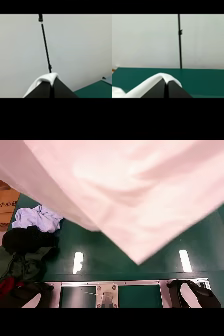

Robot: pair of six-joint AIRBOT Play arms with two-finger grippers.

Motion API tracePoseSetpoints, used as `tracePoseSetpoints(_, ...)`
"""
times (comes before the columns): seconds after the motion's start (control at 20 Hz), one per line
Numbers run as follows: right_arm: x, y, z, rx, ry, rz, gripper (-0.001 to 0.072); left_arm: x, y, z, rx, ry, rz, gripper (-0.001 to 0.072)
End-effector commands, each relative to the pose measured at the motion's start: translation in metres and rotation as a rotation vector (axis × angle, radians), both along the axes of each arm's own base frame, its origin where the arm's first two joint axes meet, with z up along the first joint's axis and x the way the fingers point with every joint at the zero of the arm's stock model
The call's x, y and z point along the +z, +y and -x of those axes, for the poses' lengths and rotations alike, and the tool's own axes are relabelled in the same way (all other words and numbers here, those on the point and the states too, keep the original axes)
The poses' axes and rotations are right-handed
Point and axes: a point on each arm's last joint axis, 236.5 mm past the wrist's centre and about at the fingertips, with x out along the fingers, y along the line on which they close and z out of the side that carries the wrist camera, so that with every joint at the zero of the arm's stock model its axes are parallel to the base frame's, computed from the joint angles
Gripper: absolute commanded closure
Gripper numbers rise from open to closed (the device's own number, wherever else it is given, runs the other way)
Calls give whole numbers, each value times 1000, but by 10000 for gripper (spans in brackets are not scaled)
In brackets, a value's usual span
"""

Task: Fold the shirts.

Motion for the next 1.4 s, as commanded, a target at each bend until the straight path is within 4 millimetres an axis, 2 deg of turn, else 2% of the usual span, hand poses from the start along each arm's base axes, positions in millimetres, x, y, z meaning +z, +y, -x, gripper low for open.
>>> tracePoseSetpoints(0.0,-28,-46,9,-206,103,15,697,-40,-7,-41,13,109,-33,683)
tracePoseSetpoints(0.05,-56,-50,-2,-203,194,3,698,-66,-13,-68,13,178,-47,682)
tracePoseSetpoints(0.15,-129,-58,-26,-189,414,-37,697,-126,-27,-129,14,329,-78,683)
tracePoseSetpoints(0.25,-214,-68,-53,-184,613,-94,698,-191,-41,-192,17,472,-105,682)
tracePoseSetpoints(0.35,-300,-84,-77,-226,738,-151,698,-253,-66,-246,-33,574,-131,682)
tracePoseSetpoints(0.4,-344,-93,-84,-266,788,-193,698,-282,-82,-269,-82,612,-121,682)
tracePoseSetpoints(0.5,-415,-101,-94,-310,852,-254,698,-333,-114,-303,-165,672,-85,682)
tracePoseSetpoints(0.6,-474,-106,-97,-339,932,-299,698,-385,-141,-324,-204,724,-98,682)
tracePoseSetpoints(0.7,-518,-115,-95,-372,1045,-363,698,-429,-166,-330,-231,776,-135,682)
tracePoseSetpoints(0.8,-546,-130,-97,-398,1121,-428,699,-459,-184,-326,-261,838,-152,681)
tracePoseSetpoints(0.85,-555,-135,-100,-392,1141,-453,699,-466,-186,-323,-269,868,-151,666)
tracePoseSetpoints(0.95,-566,-142,-105,-368,1162,-505,699,-471,-177,-313,-272,981,-93,82)
tracePoseSetpoints(1.0,-569,-144,-107,-355,1172,-524,699,-474,-165,-303,-274,1078,-60,40)
tracePoseSetpoints(1.2,-576,-159,-106,-363,1196,-565,698,-493,-98,-231,-287,1525,-63,41)
tracePoseSetpoints(1.35,-576,-174,-108,-390,1187,-587,699,-518,-56,-183,-184,1791,-157,42)
